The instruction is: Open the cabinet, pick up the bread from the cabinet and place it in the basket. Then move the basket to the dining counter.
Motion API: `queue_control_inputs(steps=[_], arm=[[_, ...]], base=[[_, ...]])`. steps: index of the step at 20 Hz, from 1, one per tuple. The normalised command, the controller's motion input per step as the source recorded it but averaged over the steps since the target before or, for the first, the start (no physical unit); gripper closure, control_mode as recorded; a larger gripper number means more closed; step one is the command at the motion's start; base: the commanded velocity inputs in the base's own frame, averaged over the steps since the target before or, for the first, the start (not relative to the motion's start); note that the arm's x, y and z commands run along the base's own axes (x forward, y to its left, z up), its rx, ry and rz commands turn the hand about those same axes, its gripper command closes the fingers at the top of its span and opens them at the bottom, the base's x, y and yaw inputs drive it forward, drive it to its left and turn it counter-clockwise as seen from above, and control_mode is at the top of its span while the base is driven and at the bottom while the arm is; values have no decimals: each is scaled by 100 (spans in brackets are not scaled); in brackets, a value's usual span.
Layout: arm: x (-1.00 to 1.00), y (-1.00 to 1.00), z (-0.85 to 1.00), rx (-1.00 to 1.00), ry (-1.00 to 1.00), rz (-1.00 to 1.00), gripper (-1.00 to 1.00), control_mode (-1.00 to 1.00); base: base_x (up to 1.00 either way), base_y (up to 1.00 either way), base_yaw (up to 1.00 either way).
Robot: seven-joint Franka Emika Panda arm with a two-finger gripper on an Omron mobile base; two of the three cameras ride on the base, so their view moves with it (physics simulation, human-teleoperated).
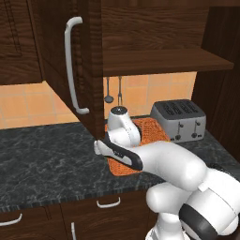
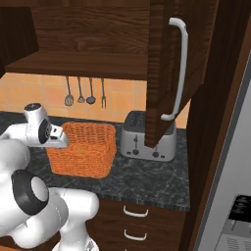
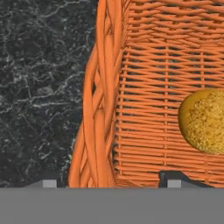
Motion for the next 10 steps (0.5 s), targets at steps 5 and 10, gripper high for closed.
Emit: queue_control_inputs(steps=[5, 10], arm=[[0, 0, -31, 0, 13, 3, 100, -100], [-19, 0, -13, 1, 6, 0, 100, -100]], base=[[0, 0, 0], [0, 0, 0]])
